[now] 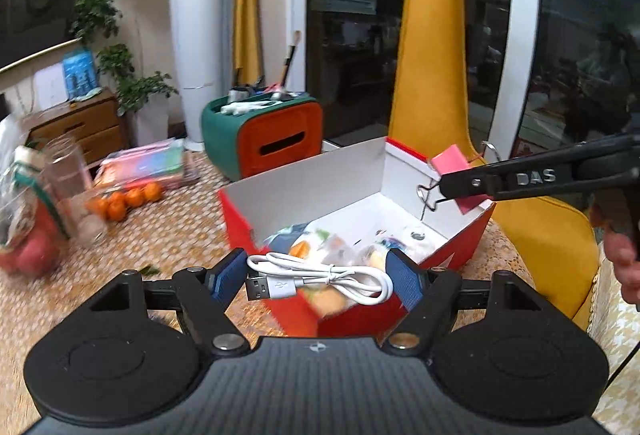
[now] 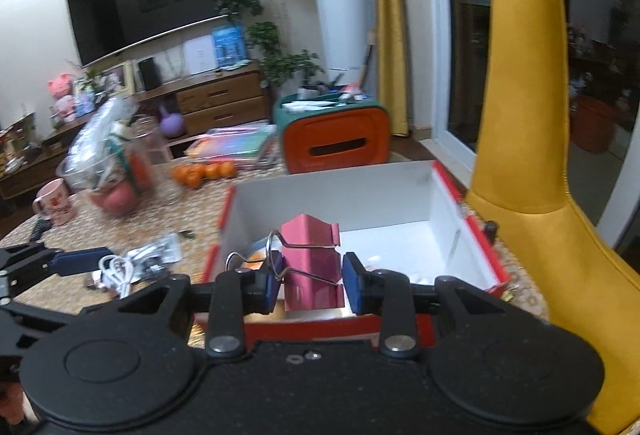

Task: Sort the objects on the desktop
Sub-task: 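Carry the cable and binder clips with both tools over the red box, then open both tools to drop the cable and binder clips into the box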

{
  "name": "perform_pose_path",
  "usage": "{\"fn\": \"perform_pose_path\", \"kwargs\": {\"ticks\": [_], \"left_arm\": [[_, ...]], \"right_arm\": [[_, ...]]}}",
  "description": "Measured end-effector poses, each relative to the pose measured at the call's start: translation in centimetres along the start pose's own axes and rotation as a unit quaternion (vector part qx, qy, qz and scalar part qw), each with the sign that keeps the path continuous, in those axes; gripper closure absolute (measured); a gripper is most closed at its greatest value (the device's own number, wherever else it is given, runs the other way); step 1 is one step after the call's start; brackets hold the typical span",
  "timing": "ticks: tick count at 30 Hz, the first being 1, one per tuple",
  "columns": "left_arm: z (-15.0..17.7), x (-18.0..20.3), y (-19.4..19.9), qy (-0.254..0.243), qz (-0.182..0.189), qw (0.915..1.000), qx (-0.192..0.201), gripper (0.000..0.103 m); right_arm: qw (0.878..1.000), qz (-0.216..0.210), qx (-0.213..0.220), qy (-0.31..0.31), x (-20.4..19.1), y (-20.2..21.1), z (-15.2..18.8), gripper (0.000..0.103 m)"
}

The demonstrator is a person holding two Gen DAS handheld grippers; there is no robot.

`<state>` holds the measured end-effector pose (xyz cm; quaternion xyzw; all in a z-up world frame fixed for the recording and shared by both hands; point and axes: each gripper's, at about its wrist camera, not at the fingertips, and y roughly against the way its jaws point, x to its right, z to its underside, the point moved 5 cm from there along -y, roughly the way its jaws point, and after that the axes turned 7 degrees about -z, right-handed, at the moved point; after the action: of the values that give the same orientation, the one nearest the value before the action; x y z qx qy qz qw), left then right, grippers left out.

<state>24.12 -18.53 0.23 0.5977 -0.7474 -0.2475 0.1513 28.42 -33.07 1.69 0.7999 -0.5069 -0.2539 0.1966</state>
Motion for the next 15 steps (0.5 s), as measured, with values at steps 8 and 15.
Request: {"fn": "perform_pose_path", "kwargs": {"ticks": [8,15], "left_arm": [[-1.7,2.9,-5.1,-0.029,0.001,0.9995,-0.013,0.027],[-2.3,3.9,-9.1,-0.038,0.002,0.9988,-0.032,0.027]], "right_arm": [[0.999,0.030,-0.020,-0.018,3.6,-3.6,-0.4,0.071],[0.998,0.049,-0.046,-0.017,5.3,-7.4,-0.3,0.071]]}}
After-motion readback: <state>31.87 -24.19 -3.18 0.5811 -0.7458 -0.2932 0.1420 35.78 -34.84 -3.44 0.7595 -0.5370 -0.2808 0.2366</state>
